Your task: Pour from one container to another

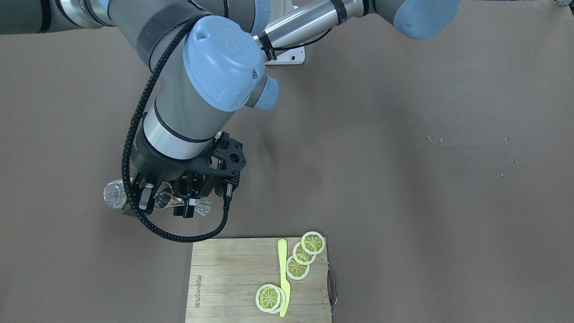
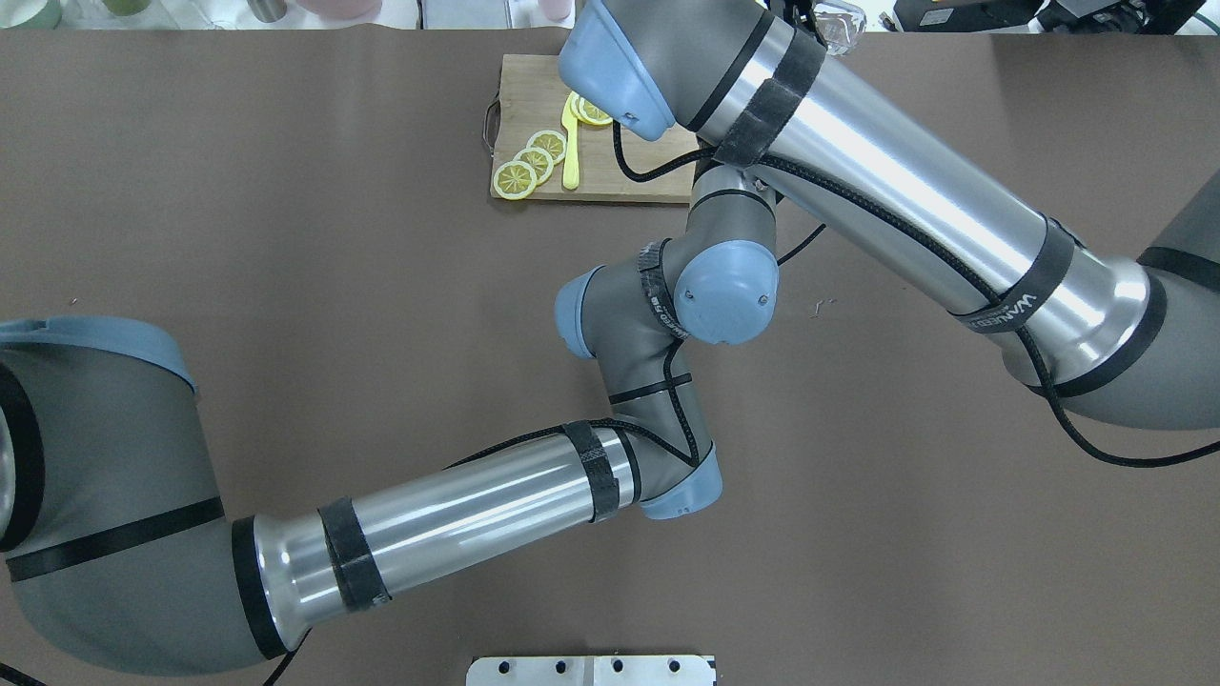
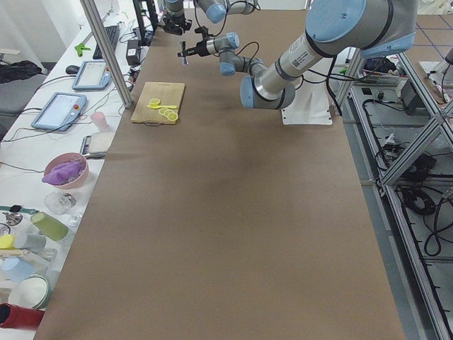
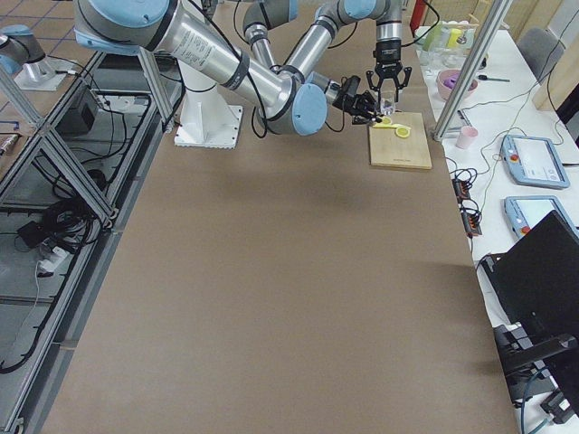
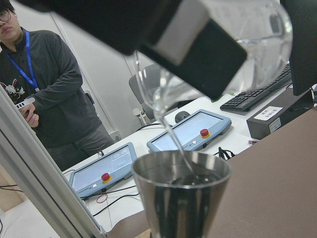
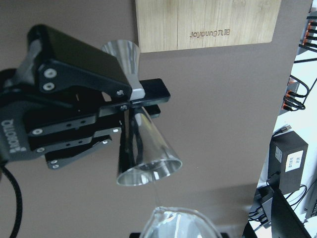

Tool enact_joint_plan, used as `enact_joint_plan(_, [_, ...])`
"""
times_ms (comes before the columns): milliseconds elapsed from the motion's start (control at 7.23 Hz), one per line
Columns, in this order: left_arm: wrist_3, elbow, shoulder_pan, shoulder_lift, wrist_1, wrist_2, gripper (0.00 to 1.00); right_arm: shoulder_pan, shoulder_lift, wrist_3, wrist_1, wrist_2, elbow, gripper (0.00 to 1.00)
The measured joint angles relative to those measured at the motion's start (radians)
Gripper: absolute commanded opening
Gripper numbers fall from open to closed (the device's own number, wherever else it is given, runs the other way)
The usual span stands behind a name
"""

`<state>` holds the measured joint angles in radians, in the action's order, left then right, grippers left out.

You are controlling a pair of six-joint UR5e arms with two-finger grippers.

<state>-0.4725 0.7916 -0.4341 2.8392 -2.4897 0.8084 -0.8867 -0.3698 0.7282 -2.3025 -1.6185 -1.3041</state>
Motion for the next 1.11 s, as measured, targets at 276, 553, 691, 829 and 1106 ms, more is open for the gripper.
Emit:
enact_joint_plan(276, [0.0, 0.001, 0.0, -0.001, 0.0, 0.0, 0.0, -0.001, -0.001, 0.006, 0.001, -0.001, -0.008, 0.0])
enact_joint_plan(553, [-0.001, 0.001, 0.0, -0.001, 0.0, 0.0, 0.0, -0.003, -0.013, 0.008, 0.006, -0.004, -0.037, 0.0])
enact_joint_plan(691, [0.0, 0.001, 0.0, -0.001, 0.0, 0.0, 0.0, -0.004, -0.021, 0.007, 0.009, -0.006, -0.052, 0.0])
enact_joint_plan(829, [0.0, 0.001, 0.0, -0.001, 0.0, 0.0, 0.0, -0.005, -0.028, 0.005, 0.011, -0.009, -0.065, 0.0])
enact_joint_plan(1106, [0.0, 0.001, 0.0, -0.001, 0.0, 0.0, 0.0, -0.013, -0.041, 0.003, 0.038, -0.025, -0.084, 0.0])
